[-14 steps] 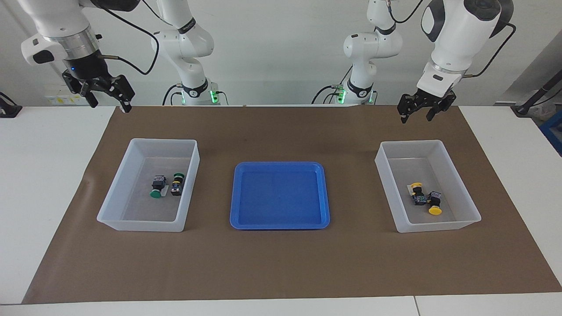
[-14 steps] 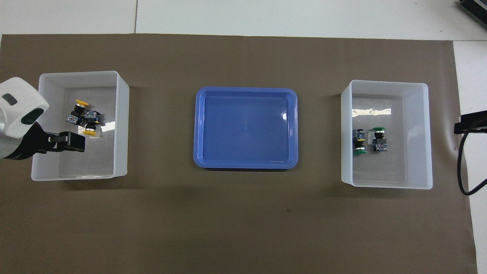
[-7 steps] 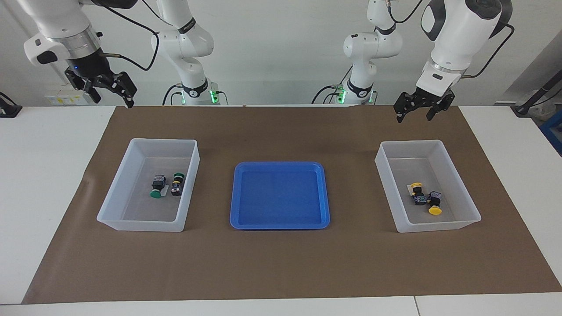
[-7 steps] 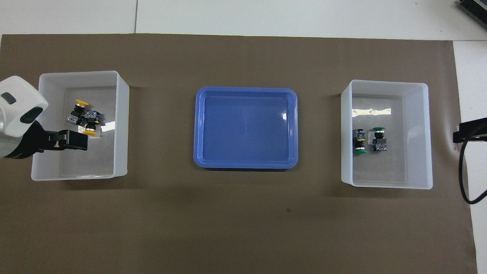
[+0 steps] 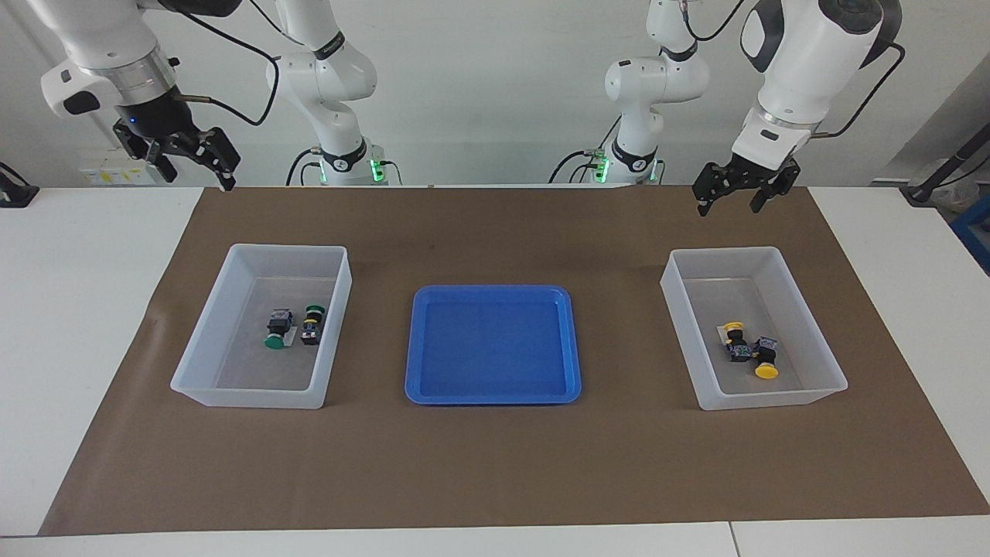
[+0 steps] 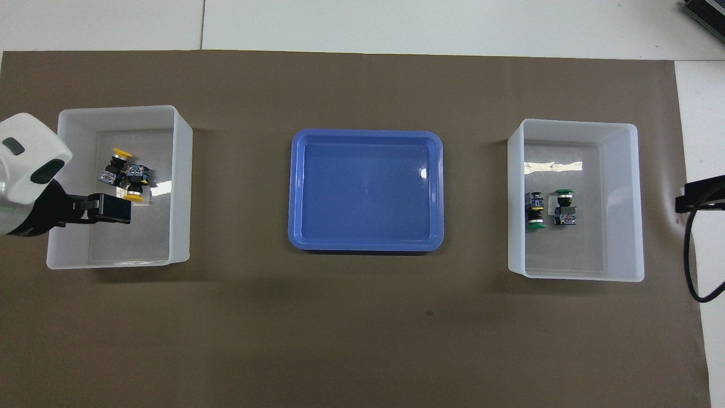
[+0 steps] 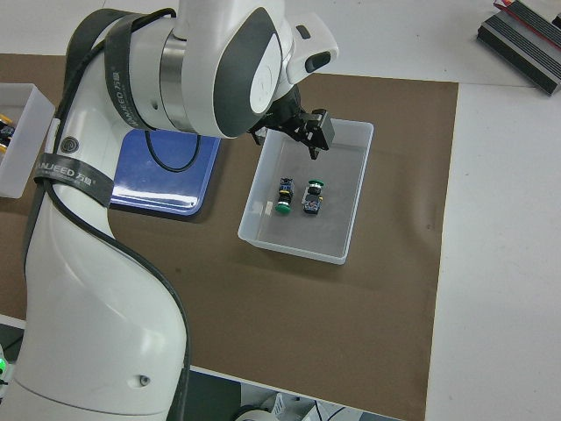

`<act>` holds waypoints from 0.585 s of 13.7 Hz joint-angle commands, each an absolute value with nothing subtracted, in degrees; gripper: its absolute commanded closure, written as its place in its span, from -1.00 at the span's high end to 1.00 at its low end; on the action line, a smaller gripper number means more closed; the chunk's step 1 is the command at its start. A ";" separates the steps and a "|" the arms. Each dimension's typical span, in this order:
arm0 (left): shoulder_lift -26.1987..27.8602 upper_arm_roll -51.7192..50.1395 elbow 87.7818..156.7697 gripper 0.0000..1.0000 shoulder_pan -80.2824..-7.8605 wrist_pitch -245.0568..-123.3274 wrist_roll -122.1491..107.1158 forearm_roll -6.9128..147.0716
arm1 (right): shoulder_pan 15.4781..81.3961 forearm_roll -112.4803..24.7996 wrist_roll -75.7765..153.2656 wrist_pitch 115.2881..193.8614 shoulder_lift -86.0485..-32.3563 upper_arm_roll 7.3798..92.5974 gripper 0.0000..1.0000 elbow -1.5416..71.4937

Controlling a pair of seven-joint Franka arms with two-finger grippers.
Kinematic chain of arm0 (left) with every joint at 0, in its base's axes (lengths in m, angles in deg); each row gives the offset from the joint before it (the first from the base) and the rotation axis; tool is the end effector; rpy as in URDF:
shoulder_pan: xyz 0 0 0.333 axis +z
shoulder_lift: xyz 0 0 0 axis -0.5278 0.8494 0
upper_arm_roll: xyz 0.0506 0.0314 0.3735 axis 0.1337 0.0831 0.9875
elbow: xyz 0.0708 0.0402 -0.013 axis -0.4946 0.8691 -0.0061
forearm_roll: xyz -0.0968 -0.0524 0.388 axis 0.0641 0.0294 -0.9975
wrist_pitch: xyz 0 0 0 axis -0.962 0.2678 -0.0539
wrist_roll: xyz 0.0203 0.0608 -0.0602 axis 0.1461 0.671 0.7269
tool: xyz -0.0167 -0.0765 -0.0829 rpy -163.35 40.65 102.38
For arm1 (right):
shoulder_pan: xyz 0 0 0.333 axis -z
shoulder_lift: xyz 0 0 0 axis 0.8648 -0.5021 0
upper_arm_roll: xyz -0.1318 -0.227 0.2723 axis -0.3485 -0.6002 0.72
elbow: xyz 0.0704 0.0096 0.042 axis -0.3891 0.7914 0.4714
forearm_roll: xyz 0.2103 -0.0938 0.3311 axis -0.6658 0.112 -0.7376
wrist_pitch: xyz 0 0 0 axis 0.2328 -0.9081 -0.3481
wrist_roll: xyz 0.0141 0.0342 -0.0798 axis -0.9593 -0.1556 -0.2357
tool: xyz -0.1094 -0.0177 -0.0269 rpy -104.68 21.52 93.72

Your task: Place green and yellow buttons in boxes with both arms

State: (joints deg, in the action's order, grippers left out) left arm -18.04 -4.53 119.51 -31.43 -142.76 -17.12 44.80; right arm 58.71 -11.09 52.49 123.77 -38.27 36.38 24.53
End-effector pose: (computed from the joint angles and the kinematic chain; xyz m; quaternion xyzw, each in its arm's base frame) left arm 0.5080 -0.0612 0.6346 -0.9999 0.0037 0.0046 0.0103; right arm 0.5187 -0.0560 0.7023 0.9953 -0.0958 -0.0083 0.0134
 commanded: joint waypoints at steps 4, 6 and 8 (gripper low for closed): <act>-19.25 -4.27 120.48 1.00 -31.42 -142.49 -16.81 45.38 | 58.28 -12.02 51.75 124.96 -37.71 35.93 1.00 25.88; -19.25 -4.27 120.48 1.00 -31.24 -142.49 -16.72 45.47 | 58.19 -12.02 51.75 124.96 -37.62 35.93 1.00 25.88; -19.25 -4.27 120.48 1.00 -31.24 -142.49 -16.72 45.47 | 58.28 -12.11 51.75 124.96 -37.62 35.93 1.00 25.88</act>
